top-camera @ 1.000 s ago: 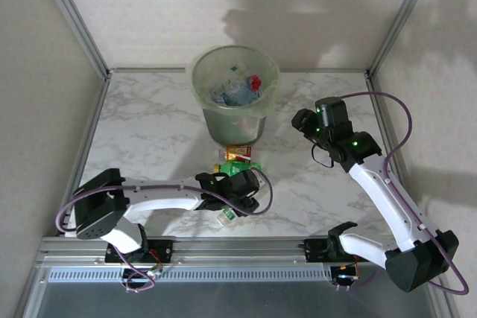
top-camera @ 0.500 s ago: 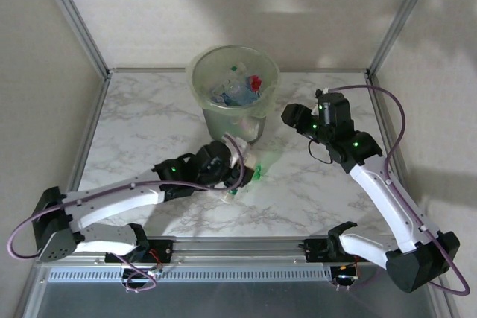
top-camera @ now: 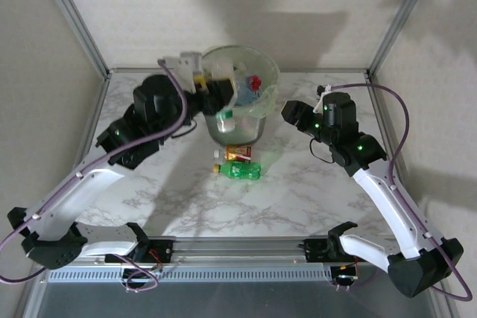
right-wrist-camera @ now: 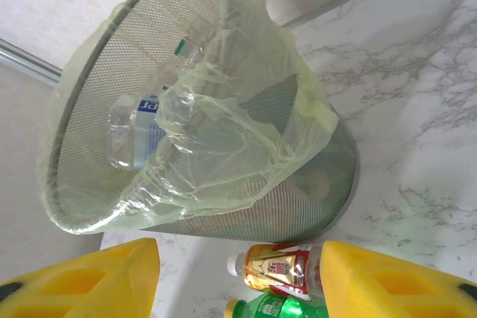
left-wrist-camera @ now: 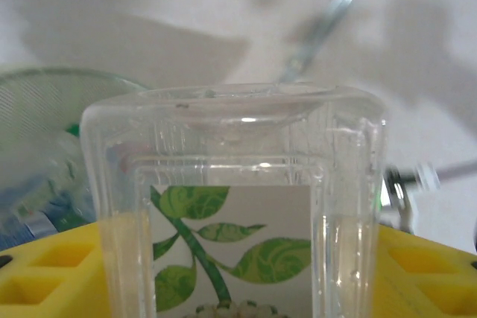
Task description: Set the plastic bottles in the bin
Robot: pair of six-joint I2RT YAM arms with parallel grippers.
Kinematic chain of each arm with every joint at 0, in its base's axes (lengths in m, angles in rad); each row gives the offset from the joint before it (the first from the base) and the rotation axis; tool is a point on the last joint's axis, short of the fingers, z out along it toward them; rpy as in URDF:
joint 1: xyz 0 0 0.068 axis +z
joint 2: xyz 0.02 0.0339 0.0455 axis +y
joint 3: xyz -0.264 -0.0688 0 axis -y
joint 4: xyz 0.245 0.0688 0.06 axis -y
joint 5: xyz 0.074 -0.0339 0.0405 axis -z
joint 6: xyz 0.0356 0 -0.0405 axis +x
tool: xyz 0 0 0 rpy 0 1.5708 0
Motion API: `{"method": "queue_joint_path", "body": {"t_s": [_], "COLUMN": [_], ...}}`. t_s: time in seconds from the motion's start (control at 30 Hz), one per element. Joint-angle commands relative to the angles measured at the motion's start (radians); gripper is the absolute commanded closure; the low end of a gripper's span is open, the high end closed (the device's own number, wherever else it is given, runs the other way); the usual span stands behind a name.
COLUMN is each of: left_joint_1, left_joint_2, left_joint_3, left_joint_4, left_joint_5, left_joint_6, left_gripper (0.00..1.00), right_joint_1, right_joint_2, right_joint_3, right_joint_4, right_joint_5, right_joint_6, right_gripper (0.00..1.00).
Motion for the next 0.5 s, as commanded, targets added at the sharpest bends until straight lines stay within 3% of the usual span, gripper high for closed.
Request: {"method": "queue_joint_path", "body": {"t_s": [0.0, 0.33, 0.47], "left_joint_1": [0.063, 0.222, 0.252], "left_joint_2": [0.119, 0.521, 0.605], "left_joint_3": [0.140, 0.604, 0.671], "left_joint_4": [-0.102, -0.328, -0.410], "left_joint_5": [-0.090, -0.083, -0.057], "left_joint_6": [-0.060, -0.083, -0.054], "left_gripper": [0.38, 0.39, 0.39], "right_joint_1": [0.007, 0.007, 0.007], "right_joint_2": [-0.018, -0.059, -0.058], "right_joint_3": [-0.011, -0.044, -0.042], "right_joint_4": [0.033, 0.021, 0.015], "right_joint_5": [-0.020, -0.014, -0.006], "right_joint_6": [-0.006, 0.001, -0.003], "right_gripper": [0.41, 0.41, 0.41]}}
